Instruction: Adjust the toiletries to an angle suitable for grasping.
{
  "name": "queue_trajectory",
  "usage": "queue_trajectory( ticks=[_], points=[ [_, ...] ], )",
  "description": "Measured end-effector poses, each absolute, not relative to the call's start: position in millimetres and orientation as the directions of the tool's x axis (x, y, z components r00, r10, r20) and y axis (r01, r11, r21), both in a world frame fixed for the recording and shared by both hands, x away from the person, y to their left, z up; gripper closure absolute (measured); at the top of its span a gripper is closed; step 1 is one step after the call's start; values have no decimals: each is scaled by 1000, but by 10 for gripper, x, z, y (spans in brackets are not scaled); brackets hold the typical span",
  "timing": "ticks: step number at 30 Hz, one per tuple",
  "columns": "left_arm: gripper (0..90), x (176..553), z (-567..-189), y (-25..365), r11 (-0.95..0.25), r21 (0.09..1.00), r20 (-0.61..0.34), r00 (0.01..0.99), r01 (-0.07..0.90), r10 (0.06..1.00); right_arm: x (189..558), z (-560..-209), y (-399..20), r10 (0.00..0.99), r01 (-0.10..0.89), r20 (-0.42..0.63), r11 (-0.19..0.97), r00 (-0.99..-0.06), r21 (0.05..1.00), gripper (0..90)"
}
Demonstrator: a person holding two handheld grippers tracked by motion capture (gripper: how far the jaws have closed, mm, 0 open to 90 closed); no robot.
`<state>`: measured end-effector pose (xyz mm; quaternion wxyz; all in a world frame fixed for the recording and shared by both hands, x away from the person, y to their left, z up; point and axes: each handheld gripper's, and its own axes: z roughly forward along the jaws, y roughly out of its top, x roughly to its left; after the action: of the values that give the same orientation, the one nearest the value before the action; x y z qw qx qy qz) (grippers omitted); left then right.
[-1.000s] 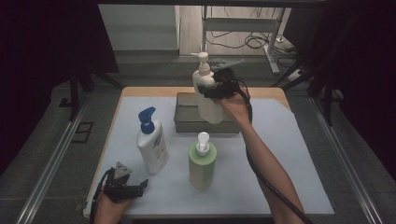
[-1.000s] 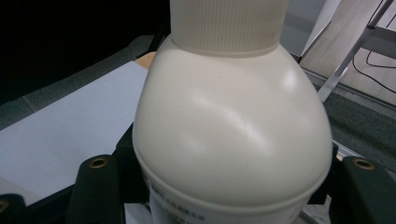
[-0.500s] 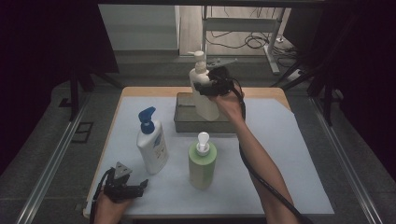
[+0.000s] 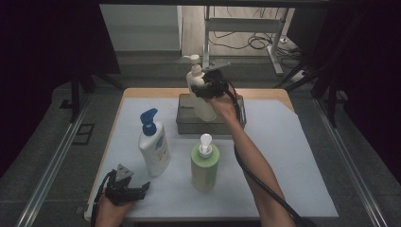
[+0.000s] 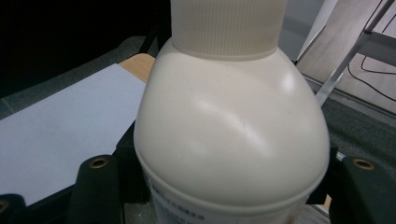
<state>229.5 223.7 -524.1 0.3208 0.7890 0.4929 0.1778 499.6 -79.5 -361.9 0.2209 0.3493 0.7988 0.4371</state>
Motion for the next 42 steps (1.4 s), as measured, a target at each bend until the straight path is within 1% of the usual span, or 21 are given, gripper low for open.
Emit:
queue_trajectory(
  ticks=[19,42],
  points=[
    [127,2294,-5242,2236,-308,682,-35,451,663,892,4981,-3804,-831,749,379,-41,380,-661,844,364],
    [127,2293,-5243,2235,-308,683,-35,451,663,892,4821,-3970,-945,744,404,-29,395,-667,825,362]
  ],
)
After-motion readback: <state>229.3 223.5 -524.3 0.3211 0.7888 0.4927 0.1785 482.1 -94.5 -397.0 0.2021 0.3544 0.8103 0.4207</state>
